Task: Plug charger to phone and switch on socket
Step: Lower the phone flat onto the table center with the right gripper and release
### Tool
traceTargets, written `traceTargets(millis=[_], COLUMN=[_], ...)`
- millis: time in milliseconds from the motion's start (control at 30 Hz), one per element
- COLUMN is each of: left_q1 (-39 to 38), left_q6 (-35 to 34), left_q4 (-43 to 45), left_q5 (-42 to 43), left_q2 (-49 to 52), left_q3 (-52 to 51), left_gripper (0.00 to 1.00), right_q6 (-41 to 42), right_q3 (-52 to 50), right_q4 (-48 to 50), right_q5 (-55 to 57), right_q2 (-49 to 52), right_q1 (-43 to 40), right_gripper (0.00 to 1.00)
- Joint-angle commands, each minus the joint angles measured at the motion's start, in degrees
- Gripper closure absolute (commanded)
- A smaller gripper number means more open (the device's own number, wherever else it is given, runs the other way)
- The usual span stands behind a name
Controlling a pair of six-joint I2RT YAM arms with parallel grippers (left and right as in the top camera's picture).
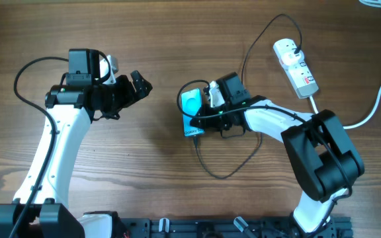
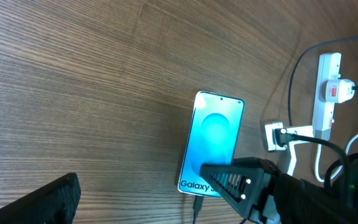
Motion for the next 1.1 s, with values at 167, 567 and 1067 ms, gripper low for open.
traceTargets(millis=[167, 567, 1067], left_q1=[0.2, 0.2, 0.2], left_q6=[1.1, 1.1, 1.1], left_q4=[0.0, 0.0, 0.0], left_q5=[-0.7, -0.7, -0.7], left_q2=[-0.4, -0.4, -0.4], left_q3=[0.0, 0.0, 0.0], left_gripper=[0.0, 0.0, 0.0], right_q6=[0.4, 2.4, 10.1], right_q3=[-0.5, -0.5, -0.4], right_q4=[-0.1, -0.3, -3.6], right_q5=[4.0, 6.3, 11.0], right_q2=[1.4, 1.4, 1.4], right_q1=[0.1, 0.1, 0.0], right_gripper=[0.55, 0.26, 0.09])
